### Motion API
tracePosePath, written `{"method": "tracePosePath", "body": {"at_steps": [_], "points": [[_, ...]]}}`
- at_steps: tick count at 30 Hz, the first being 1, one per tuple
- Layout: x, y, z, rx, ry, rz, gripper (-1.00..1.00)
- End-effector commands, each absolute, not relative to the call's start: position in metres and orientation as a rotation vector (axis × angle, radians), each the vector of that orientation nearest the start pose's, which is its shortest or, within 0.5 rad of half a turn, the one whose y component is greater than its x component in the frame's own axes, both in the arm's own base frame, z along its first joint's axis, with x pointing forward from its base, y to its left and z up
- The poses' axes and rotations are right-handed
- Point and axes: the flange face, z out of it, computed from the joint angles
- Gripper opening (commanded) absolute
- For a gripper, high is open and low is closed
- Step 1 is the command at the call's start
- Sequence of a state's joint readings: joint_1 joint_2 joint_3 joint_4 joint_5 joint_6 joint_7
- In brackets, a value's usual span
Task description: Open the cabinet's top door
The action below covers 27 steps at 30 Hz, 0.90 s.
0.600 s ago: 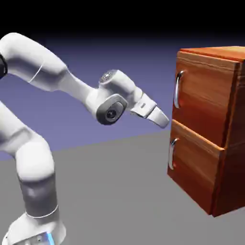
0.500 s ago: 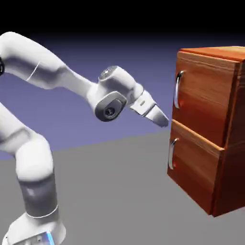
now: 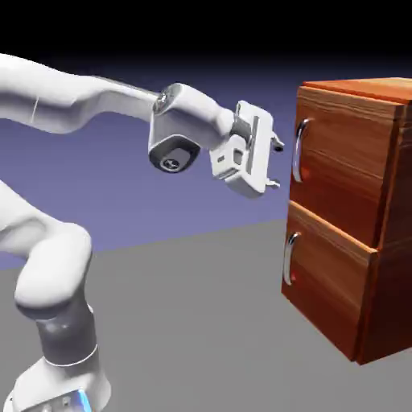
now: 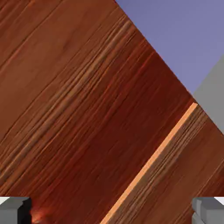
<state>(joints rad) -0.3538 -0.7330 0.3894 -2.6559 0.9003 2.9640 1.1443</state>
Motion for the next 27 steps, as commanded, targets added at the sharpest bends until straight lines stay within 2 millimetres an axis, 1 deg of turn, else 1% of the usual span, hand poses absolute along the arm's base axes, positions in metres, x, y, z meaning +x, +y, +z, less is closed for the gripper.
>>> {"method": "tracePosePath", "body": {"at_steps": [1,8,14,21,27], "points": [[0.374,-0.017,0.561,-1.255,1.780,-0.784,0.00],[0.369,-0.006,0.576,-0.872,1.845,-0.622,0.00],[0.369,0.009,0.581,-0.572,1.849,-0.460,0.00],[0.375,0.031,0.578,-0.256,1.809,-0.252,0.00],[0.386,0.052,0.566,-0.011,1.750,-0.061,0.00]]}}
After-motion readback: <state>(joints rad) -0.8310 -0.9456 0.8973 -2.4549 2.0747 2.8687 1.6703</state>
